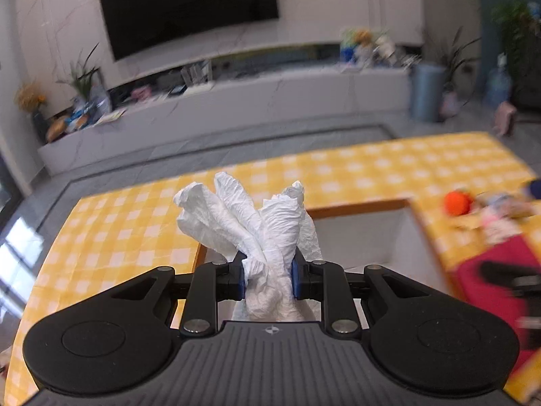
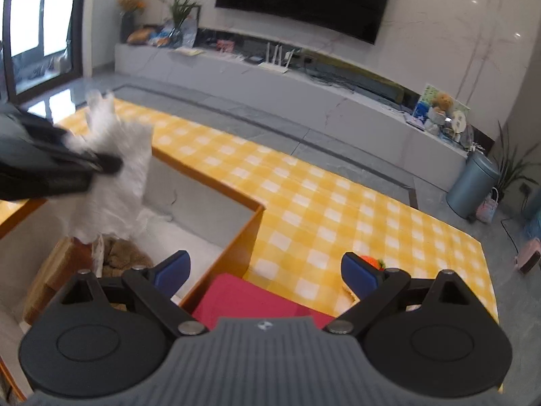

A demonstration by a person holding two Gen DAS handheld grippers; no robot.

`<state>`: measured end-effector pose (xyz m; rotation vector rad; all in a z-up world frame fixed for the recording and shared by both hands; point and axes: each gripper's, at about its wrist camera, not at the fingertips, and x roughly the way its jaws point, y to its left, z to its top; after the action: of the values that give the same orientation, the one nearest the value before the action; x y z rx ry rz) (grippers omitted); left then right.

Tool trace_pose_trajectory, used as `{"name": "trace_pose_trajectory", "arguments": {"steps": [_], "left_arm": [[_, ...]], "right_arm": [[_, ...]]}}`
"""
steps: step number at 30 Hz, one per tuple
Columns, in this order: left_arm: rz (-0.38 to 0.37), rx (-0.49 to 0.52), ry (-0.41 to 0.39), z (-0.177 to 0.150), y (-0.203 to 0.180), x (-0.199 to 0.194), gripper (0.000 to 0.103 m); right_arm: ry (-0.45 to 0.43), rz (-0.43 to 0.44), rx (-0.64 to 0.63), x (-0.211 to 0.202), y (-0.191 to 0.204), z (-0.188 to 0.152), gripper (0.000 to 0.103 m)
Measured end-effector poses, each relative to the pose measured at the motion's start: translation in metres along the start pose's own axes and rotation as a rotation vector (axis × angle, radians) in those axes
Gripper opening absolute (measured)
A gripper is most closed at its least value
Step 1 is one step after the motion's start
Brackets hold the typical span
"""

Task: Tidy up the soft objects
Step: 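Open the right gripper over the box while the left gripper lowers the white cloth in, then move both open grippers back toward the knitted items and wrapped bar on the mat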

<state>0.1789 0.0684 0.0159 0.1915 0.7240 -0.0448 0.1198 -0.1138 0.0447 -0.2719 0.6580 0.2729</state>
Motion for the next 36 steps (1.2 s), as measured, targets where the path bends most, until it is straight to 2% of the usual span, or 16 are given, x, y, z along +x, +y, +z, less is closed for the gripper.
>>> {"name": "trace_pose_trajectory", "arguments": {"steps": [3,7,10,14,15,16,17,18,19,22,24,27,29,31,33,36], "left_arm": [[-0.005,-0.018,0.065,-0.006,0.002,0.027,0.027],[0.033,0.019,0.152,-0.017,0.000,0.052,0.027],[0.042,0.039,0.261,-0.022,-0.004,0.072,0.027],[0.013,0.063,0.341,-0.030,-0.008,0.086,0.028],[0.026,0.083,0.372,-0.033,-0.010,0.092,0.032],[0.050,0.097,0.369,-0.035,-0.010,0.093,0.035],[0.069,0.094,0.366,-0.034,-0.009,0.091,0.045],[0.083,0.080,0.374,-0.034,-0.007,0.089,0.049],[0.075,0.070,0.373,-0.034,-0.006,0.087,0.050],[0.076,0.123,0.361,-0.037,-0.013,0.075,0.057],[0.089,0.192,0.338,-0.038,-0.023,0.063,0.071],[0.144,0.292,0.246,-0.041,-0.038,0.041,0.092],[0.202,0.325,0.143,-0.041,-0.044,0.024,0.097],[0.241,0.330,0.054,-0.038,-0.046,0.009,0.101],[0.238,0.287,0.004,-0.034,-0.044,-0.001,0.103],[0.140,0.215,-0.067,-0.026,-0.029,-0.016,0.103]], "right_arm": [[-0.023,-0.034,0.002,0.001,0.001,-0.003,0.094],[-0.024,0.016,0.032,0.006,0.004,-0.008,0.094],[-0.009,0.032,0.049,0.013,0.008,-0.011,0.094],[0.014,0.041,0.120,0.023,0.011,-0.013,0.094],[0.017,0.058,0.135,0.024,0.012,-0.013,0.094],[0.017,0.074,0.144,0.024,0.012,-0.014,0.094],[0.019,0.083,0.149,0.023,0.013,-0.014,0.094],[0.021,0.084,0.148,0.023,0.015,-0.015,0.094],[0.021,0.080,0.144,0.022,0.016,-0.015,0.094],[0.018,0.063,0.137,0.020,0.015,-0.016,0.094],[0.013,0.057,0.151,0.017,0.012,-0.017,0.094],[0.007,0.065,0.175,0.011,0.009,-0.017,0.094],[0.001,0.069,0.182,0.008,0.008,-0.017,0.094],[-0.006,0.066,0.182,0.004,0.010,-0.017,0.094],[-0.011,0.065,0.178,0.000,0.012,-0.017,0.094],[-0.018,0.065,0.183,-0.004,0.012,-0.018,0.094]]}}
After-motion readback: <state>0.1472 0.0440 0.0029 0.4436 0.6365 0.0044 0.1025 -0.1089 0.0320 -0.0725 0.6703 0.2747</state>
